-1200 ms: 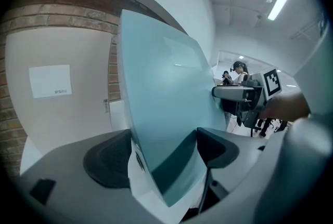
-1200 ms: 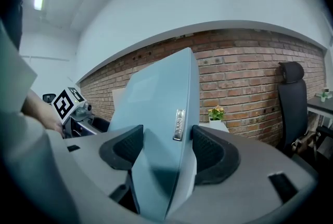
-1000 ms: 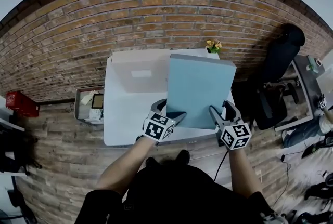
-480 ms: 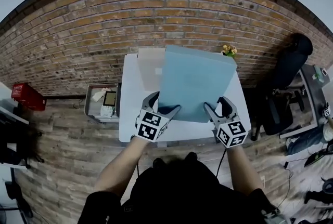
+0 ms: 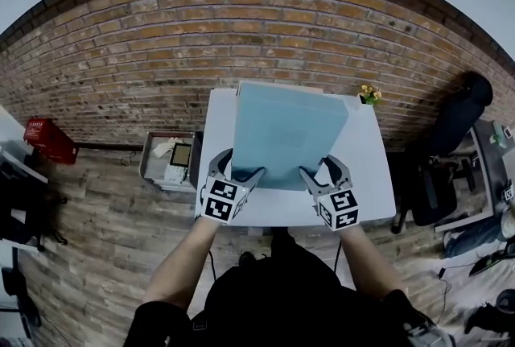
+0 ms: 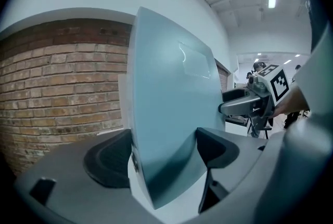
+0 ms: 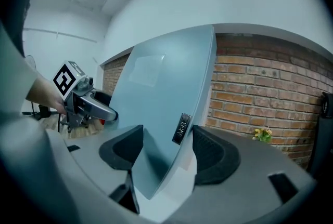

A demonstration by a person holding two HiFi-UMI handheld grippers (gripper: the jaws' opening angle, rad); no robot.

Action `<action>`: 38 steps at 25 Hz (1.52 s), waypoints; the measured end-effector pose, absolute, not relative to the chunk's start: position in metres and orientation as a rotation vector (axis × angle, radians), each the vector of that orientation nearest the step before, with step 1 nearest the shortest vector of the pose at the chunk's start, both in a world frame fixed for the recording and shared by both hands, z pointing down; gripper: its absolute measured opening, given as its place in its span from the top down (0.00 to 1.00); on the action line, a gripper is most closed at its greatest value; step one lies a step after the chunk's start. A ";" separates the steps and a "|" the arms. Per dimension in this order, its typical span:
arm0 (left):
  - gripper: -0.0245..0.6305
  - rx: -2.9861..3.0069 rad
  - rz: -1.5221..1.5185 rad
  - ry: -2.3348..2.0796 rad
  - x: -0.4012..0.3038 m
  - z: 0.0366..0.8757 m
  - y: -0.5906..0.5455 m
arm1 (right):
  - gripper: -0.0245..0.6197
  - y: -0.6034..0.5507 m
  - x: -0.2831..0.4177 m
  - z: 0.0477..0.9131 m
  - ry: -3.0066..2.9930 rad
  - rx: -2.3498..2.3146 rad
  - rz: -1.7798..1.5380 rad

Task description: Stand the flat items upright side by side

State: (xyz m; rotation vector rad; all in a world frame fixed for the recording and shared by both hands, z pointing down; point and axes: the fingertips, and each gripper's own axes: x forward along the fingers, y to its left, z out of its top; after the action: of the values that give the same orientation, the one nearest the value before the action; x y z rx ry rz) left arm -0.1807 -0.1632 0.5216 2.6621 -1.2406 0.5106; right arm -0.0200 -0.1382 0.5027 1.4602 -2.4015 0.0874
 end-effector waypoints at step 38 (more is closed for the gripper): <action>0.36 2.527 0.825 -1.254 -0.186 0.615 -0.244 | 0.56 -0.209 -0.023 0.583 -2.257 1.283 0.175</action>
State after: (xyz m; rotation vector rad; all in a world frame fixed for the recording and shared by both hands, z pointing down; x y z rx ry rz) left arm -0.1857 -0.2441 0.6145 2.5271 -1.2542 0.8246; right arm -0.0235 -0.2086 0.5833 1.2826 -2.2570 0.1749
